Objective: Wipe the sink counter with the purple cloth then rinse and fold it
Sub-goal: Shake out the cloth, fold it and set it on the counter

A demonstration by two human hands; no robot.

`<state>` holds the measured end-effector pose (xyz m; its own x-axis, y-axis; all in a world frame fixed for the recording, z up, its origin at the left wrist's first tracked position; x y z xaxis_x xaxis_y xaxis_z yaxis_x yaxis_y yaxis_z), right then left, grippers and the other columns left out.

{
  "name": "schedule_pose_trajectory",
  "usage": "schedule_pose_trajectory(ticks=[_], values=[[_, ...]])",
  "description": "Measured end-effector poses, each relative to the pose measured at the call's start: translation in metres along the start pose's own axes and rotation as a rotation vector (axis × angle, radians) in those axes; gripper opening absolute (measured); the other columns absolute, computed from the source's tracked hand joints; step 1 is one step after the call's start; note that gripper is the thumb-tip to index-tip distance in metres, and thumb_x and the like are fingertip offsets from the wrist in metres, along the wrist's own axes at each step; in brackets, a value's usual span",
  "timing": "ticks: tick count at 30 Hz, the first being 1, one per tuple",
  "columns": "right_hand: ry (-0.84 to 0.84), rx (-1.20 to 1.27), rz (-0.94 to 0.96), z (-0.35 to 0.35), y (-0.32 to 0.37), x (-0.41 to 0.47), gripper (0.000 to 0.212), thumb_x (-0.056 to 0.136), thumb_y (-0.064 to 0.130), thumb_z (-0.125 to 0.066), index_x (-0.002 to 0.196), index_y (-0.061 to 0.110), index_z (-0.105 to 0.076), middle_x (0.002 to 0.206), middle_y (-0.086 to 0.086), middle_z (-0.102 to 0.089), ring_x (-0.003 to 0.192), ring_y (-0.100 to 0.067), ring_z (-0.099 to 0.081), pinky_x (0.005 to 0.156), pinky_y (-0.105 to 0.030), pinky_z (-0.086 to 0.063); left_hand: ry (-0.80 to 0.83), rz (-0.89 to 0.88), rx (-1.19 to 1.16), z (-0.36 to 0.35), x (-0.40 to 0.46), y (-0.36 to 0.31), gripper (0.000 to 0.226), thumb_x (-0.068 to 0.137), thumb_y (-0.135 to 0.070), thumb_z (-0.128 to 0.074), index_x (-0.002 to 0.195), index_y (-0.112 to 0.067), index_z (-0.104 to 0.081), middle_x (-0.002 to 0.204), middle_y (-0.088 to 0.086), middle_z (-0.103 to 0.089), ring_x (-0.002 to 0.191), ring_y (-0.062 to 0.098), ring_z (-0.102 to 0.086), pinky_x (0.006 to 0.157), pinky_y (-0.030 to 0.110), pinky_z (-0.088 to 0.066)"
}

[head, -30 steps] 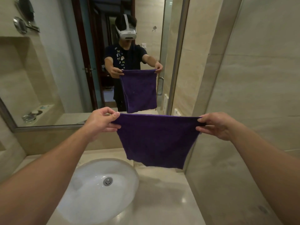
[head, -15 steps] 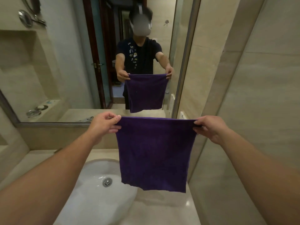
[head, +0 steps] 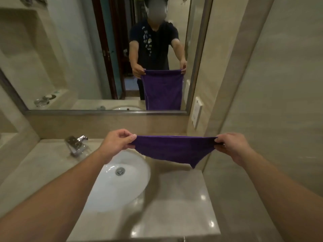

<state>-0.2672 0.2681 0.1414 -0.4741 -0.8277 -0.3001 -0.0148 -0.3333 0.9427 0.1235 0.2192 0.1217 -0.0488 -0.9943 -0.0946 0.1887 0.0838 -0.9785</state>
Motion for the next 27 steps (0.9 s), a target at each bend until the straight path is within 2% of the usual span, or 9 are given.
schedule_pose_trajectory(ticks=[2,5,9,13,15,17,20,23,27], values=[[-0.012,-0.029,-0.043,0.003,-0.045,-0.009,0.018,0.087,-0.012,-0.058,0.077,0.002,-0.064,0.076,-0.014,-0.061,0.068,-0.025,-0.060,0.057,-0.026,-0.057,0.030,0.034,0.033,-0.005,-0.017,0.037,0.010,0.091,-0.009,-0.071,0.082,-0.008,-0.067,0.082,0.010,-0.074,0.073,0.026,-0.072,0.081,0.035,-0.056],[-0.013,-0.066,-0.119,0.008,-0.118,-0.025,0.017,0.085,-0.012,-0.060,0.075,0.001,-0.063,0.073,-0.015,-0.059,0.065,-0.026,-0.058,0.048,-0.022,-0.056,0.082,0.101,0.123,-0.012,-0.050,0.093,0.013,0.092,-0.012,-0.071,0.080,-0.009,-0.067,0.076,0.005,-0.075,0.076,0.026,-0.073,0.081,0.034,-0.052],[-0.001,-0.151,-0.205,0.018,-0.192,-0.052,0.017,0.087,-0.011,-0.061,0.073,0.000,-0.063,0.073,-0.016,-0.059,0.064,-0.027,-0.058,0.048,-0.022,-0.055,0.134,0.216,0.200,-0.021,-0.100,0.152,0.015,0.092,-0.014,-0.071,0.079,-0.007,-0.067,0.077,0.008,-0.076,0.077,0.028,-0.075,0.077,0.028,-0.056],[0.032,-0.259,-0.268,0.029,-0.235,-0.081,0.017,0.088,-0.011,-0.061,0.076,0.000,-0.064,0.078,-0.019,-0.061,0.066,-0.029,-0.060,0.052,-0.028,-0.055,0.195,0.272,0.392,-0.022,-0.132,0.188,0.019,0.093,-0.025,-0.070,0.087,-0.007,-0.069,0.080,0.005,-0.077,0.066,0.023,-0.072,0.073,0.035,-0.053],[0.040,-0.335,-0.291,0.035,-0.247,-0.092,0.018,0.088,-0.011,-0.061,0.075,0.000,-0.063,0.078,-0.019,-0.060,0.065,-0.028,-0.058,0.051,-0.030,-0.054,0.250,0.308,0.423,-0.023,-0.141,0.197,0.020,0.092,-0.027,-0.071,0.085,-0.009,-0.068,0.085,0.008,-0.076,0.057,0.022,-0.067,0.069,0.036,-0.053],[0.065,-0.448,-0.315,0.041,-0.250,-0.100,0.009,0.091,-0.006,-0.061,0.083,-0.002,-0.065,0.079,-0.019,-0.060,0.063,-0.026,-0.058,0.049,-0.029,-0.052,0.308,0.340,0.445,-0.026,-0.147,0.199,0.019,0.093,-0.027,-0.071,0.083,-0.010,-0.068,0.087,0.008,-0.074,0.052,0.017,-0.062,0.060,0.029,-0.052],[0.128,-0.681,-0.346,0.045,-0.249,-0.102,0.012,0.092,0.006,-0.063,0.097,-0.003,-0.068,0.082,-0.017,-0.064,0.061,-0.024,-0.059,0.053,-0.030,-0.048,0.393,0.416,0.471,-0.027,-0.151,0.198,0.018,0.093,-0.026,-0.070,0.082,-0.012,-0.070,0.077,0.003,-0.067,0.051,0.013,-0.057,0.054,0.023,-0.049],[0.169,-0.798,-0.361,0.043,-0.243,-0.096,0.015,0.090,0.008,-0.064,0.098,-0.002,-0.070,0.075,-0.014,-0.063,0.061,-0.022,-0.056,0.054,-0.029,-0.044,0.463,0.453,0.511,-0.030,-0.147,0.197,0.017,0.095,-0.024,-0.068,0.086,-0.011,-0.074,0.079,0.005,-0.068,0.058,0.012,-0.058,0.058,0.023,-0.048],[0.201,-0.782,-0.255,0.026,-0.229,-0.077,0.012,0.086,0.004,-0.064,0.089,0.000,-0.075,0.074,-0.009,-0.063,0.067,-0.021,-0.055,0.059,-0.027,-0.041,0.452,0.374,0.498,-0.036,-0.131,0.191,0.016,0.096,-0.023,-0.066,0.092,-0.013,-0.079,0.089,0.000,-0.074,0.080,0.012,-0.062,0.070,0.021,-0.047]])
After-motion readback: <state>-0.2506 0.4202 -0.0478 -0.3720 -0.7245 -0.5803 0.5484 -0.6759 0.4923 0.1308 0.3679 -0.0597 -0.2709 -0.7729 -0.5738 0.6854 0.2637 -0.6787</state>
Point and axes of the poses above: each hand's wrist, its own x-axis towards the middle knuckle, its own z-axis out of the back of the hand, y = z × x, the point moved 5 cm from there along x, towards the middle knuckle
